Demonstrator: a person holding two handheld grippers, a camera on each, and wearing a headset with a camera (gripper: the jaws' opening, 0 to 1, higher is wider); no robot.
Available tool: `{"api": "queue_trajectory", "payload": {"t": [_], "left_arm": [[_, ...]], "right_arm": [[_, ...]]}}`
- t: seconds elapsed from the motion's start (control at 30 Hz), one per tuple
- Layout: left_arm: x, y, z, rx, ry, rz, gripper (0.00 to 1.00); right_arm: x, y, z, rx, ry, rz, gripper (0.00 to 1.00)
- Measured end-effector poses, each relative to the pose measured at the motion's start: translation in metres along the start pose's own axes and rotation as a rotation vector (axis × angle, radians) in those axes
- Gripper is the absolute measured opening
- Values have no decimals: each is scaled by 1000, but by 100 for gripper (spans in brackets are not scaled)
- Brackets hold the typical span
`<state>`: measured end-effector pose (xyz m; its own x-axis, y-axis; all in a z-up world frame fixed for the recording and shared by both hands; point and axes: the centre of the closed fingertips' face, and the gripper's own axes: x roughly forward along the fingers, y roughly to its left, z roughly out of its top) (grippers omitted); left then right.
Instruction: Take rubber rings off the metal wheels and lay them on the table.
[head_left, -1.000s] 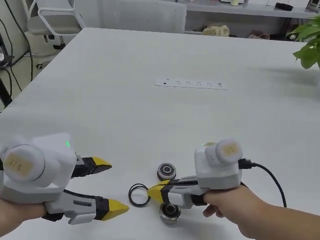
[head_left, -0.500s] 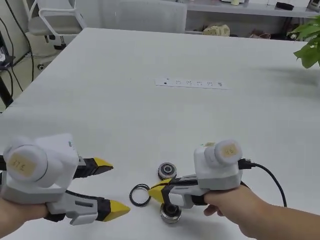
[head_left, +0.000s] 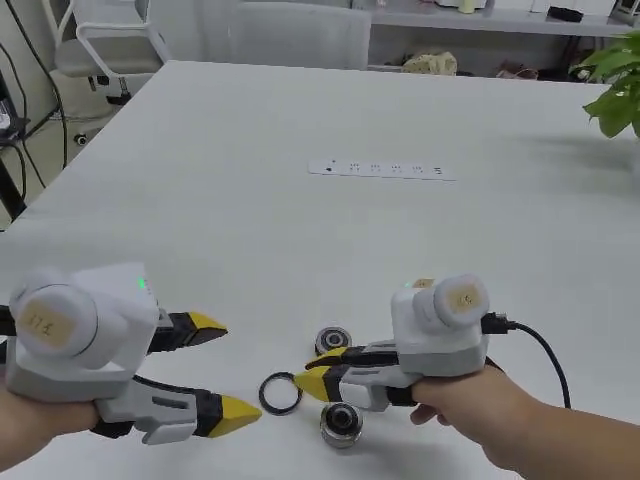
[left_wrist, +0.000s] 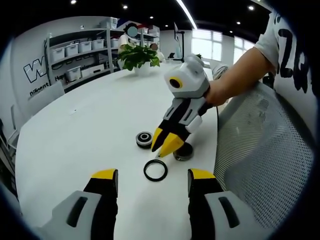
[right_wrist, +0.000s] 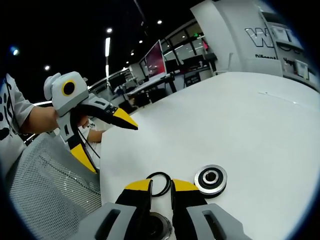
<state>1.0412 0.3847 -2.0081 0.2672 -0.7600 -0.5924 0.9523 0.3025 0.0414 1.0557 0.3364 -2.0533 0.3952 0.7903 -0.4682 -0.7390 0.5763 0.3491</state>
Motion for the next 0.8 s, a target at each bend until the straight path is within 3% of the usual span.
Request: {"api": "queue_trajectory", "payload": {"t": [0.37,0.8], "left_arm": [[5,6,11,11,-11,0,54],[13,17,25,16,-23,3,54]], "right_arm": [[-9,-8,10,-23,-35,-28,17],[-26,-32,22,-17,-88,-98,20]]}}
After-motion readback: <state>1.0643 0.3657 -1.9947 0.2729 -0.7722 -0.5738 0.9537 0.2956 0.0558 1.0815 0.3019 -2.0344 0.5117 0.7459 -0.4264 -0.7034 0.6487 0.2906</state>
